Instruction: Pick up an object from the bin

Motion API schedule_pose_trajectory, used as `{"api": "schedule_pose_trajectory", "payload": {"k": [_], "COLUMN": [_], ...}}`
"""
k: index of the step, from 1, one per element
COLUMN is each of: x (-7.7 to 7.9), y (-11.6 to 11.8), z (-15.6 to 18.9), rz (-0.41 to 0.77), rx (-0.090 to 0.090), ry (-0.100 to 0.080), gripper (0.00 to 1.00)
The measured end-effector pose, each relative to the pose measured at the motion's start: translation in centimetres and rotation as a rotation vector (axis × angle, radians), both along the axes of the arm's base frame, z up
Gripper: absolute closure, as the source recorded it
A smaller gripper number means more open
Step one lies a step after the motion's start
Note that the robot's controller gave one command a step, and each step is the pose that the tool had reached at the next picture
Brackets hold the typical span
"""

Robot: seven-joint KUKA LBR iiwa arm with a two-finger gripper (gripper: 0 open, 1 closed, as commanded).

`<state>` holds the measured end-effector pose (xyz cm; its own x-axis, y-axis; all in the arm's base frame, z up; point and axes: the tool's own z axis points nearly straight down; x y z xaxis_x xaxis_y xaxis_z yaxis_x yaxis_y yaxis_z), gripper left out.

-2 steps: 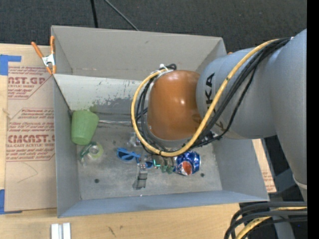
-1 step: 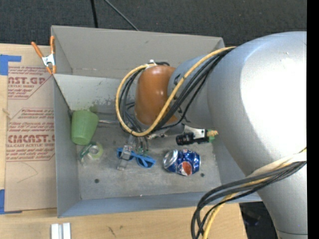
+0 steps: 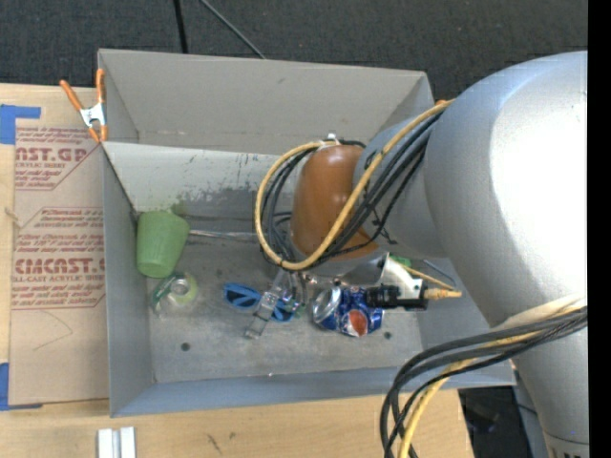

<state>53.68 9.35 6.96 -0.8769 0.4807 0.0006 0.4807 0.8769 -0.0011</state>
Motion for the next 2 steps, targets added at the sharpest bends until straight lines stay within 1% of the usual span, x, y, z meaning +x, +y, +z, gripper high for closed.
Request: {"api": "schedule_pose_trajectory", "payload": {"k": [1,2], "x": [0.1,-0.5], "y": [0.1,-0.2], "z": [0.1,10.6], "rz": [0.002,0.002], "rx": [0.002,0.003], "ry": [-0.003,-0.009], "gripper": [1.00,1.00]}}
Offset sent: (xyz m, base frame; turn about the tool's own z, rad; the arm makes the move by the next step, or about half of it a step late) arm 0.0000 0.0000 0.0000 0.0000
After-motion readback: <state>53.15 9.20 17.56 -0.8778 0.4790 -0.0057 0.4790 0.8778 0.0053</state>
